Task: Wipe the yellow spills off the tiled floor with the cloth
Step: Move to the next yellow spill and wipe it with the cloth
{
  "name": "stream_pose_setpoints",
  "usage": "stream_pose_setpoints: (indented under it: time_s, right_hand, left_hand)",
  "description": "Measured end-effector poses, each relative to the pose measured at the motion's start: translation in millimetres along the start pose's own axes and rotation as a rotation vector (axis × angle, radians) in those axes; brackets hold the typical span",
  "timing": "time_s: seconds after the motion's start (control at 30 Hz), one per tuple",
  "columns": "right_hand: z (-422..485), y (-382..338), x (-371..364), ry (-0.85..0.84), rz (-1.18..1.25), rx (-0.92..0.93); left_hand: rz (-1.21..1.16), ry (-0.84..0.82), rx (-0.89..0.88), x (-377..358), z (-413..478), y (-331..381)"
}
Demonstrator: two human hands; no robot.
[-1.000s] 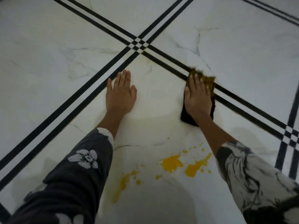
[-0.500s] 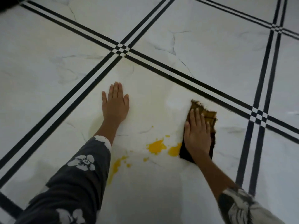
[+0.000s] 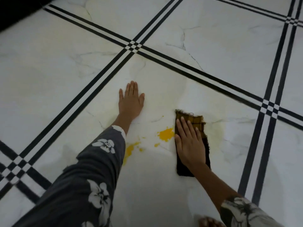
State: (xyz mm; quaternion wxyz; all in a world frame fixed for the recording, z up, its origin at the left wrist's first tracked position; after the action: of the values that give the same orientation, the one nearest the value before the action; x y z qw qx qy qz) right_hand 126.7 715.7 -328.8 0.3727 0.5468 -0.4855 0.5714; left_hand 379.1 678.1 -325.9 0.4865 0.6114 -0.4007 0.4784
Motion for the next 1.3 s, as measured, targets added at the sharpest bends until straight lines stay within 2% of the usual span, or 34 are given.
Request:
stream_pose_setpoints:
  time_s: [0.13,0.23,0.33,0.47,0.63,0.77,0.83,0.97,1.1,1.17,1.23,1.3]
  right_hand:
    - [8.6,-4.4,-2.6,0.038,0.029,-0.052]
    - [-15.7,-22.4,-7.1,0.038,0.06,-0.129]
    - [-36.2,-38.5,-11.8,0.035,0.045,-0.077]
    - [-21.2,-43.0,-10.3,0.0,-0.005,0.062]
    - [-34.0,-71.0,-12.2,0.009,0.073,-0.06]
    - [-55.2,-85.8,-15.0,-0.062,0.045,0.13]
    - [-34.6,-91.3,-13.4,-0.057,0.031,0.147]
    - [-27.5,-105.3,-17.7,0.013,0.083,0.05]
    - [-66.6,-109.0,-22.8,-0.067,0.056,0.304]
    - [-51.9,-114.0,-23.2,-0.067,0.085,0.282]
    - [-39.6,-123.7,-19.9,-0.104,0.092,0.235]
    - [-35.4,-129.3,-14.5,-0.172,0.14,0.249]
  left_hand:
    - [-0.126,0.006,-0.046,6.0,-18.4,-24.4]
    - [-0.023,0.067,0.025,6.7,-61.7,-44.0]
    - [-0.016,0.027,0.021,4.5,-71.6,-42.1]
    - [-0.024,-0.026,-0.057,7.5,-87.1,-57.3]
    - [-0.008,0.056,-0.049,0.4,-124.2,-69.9]
    - [-0.007,0.071,-0.025,-0.2,-124.6,-68.9]
    - [-0.004,0.068,-0.039,-0.2,-125.7,-70.8]
    - [0.002,0.091,-0.029,1.5,-125.7,-68.0]
    - [-0.006,0.08,-0.041,0.4,-126.9,-68.5]
    - [-0.01,0.068,-0.039,0.9,-126.1,-70.6]
    - [-0.073,0.056,0.015,4.6,-122.8,-68.6]
    - [-0.256,0.166,0.137,12.1,-122.9,-48.5]
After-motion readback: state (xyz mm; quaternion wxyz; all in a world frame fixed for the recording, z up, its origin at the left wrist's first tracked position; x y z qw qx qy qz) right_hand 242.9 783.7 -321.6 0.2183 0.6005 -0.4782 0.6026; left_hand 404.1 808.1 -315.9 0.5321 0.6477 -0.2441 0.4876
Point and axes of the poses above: each hand's wrist, its own z-axis towards the middle knuckle, its own x-axis out of the back of the hand, y = z × x, the point moved 3 cm from there along z, towards the middle knuckle, and after that the axes turned 15 degrees about -x, right-handed, at the moved point
